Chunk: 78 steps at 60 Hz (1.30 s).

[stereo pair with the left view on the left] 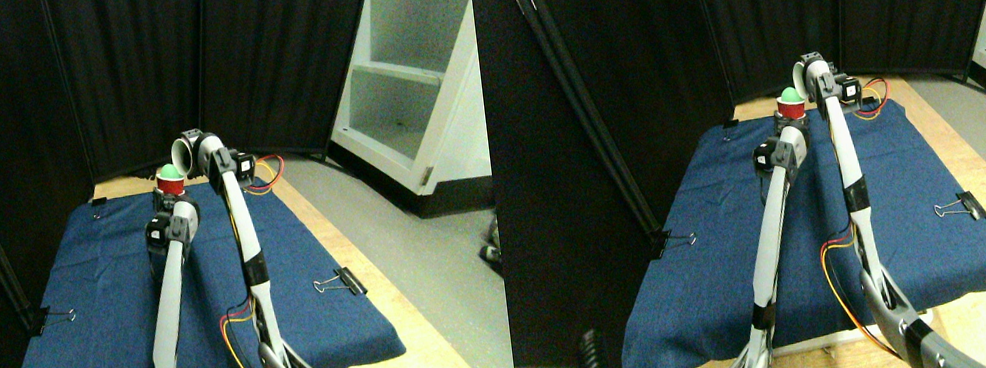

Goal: Pour (bimanual)

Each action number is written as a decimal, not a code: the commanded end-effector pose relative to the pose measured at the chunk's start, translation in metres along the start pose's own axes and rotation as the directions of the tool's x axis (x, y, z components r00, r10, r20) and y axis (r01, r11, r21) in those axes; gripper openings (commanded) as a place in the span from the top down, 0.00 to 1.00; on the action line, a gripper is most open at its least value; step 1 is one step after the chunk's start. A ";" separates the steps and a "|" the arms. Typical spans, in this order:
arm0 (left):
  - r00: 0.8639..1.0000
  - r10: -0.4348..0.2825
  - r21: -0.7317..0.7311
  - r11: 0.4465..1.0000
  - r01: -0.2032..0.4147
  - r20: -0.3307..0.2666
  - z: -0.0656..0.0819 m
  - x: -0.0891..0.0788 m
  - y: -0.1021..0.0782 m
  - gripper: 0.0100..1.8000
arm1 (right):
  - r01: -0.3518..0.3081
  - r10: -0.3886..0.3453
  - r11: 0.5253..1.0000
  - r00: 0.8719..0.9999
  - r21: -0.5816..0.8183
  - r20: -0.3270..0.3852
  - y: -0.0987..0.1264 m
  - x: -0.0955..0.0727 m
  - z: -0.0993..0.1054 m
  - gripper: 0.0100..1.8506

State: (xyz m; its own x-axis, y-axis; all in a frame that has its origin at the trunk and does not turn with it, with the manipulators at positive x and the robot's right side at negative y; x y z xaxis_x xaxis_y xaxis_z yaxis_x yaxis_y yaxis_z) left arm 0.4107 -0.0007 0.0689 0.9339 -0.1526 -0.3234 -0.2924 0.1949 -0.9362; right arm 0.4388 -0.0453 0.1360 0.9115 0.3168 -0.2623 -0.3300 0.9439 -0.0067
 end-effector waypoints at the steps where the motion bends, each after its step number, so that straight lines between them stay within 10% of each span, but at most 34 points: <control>1: 0.999 -0.040 -0.010 0.999 0.040 0.006 -0.002 -0.001 -0.008 0.82 | -0.014 0.014 1.000 0.999 -0.013 0.043 0.006 -0.003 0.010 0.83; 41: 0.998 -0.062 0.024 0.998 0.062 0.024 0.018 -0.009 -0.005 0.82 | 0.169 -0.250 0.844 0.964 0.509 0.094 -0.027 -0.011 -0.002 0.83; 78: 0.992 -0.083 0.009 0.997 0.082 0.095 0.045 -0.006 0.008 0.82 | 0.043 -0.345 0.333 0.935 0.942 0.079 -0.048 -0.006 -0.041 0.83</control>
State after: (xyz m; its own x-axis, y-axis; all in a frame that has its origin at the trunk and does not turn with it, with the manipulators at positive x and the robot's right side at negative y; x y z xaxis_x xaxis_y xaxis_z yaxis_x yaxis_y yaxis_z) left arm 0.4102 0.0445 0.0656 0.9595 -0.0877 -0.2676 -0.2467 0.1965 -0.9490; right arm 0.4366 -0.0958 0.0955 0.9804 -0.0071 -0.1971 0.1820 0.4178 0.8901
